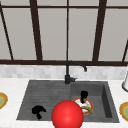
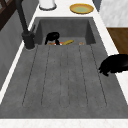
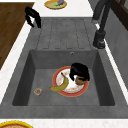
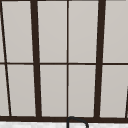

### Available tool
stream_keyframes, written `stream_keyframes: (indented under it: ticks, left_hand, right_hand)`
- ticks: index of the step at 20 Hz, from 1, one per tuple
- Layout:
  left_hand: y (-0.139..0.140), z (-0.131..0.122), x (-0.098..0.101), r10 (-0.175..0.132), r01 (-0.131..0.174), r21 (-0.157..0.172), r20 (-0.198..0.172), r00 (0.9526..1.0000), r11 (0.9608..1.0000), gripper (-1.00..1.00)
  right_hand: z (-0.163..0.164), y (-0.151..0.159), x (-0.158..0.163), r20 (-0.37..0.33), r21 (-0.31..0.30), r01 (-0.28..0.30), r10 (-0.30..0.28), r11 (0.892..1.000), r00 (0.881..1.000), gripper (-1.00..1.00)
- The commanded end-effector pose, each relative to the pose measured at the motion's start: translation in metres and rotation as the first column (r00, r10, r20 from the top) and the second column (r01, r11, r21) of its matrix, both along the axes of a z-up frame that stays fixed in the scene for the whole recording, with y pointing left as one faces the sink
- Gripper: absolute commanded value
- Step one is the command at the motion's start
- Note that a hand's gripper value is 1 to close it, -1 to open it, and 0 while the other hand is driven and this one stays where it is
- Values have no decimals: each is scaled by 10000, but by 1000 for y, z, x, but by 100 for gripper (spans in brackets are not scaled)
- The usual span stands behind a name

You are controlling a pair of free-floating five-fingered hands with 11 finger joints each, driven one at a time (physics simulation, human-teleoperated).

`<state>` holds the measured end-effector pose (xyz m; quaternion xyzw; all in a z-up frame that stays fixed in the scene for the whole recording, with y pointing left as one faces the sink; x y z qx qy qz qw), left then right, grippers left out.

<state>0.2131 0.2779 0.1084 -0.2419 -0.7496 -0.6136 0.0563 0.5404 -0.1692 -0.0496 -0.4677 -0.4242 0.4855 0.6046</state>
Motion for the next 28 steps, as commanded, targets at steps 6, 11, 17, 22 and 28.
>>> stream_keyframes:
  ticks: [6,11,17,22,28]
  left_hand:
    - [0,0,0,0,0,0,0,10000,10000,0]
    - [0,0,0,0,0,0,0,10000,10000,0]
    - [0,0,0,0,0,0,0,10000,10000,0]
    - [0,0,0,0,0,0,0,10000,10000,0]
    - [0,0,0,0,0,0,0,10000,10000,0]
  right_hand:
    - [48,-10,4,-907,-51,-106,101,9999,9958,-100]
    - [84,-20,4,-1122,-43,-78,72,10000,9937,-100]
    - [108,-20,-18,-1393,70,-183,191,9998,9901,-100]
    - [112,-12,-40,-1776,280,122,-70,9995,9841,-100]
    - [111,-4,-58,-2248,149,611,-562,9980,9728,-100]
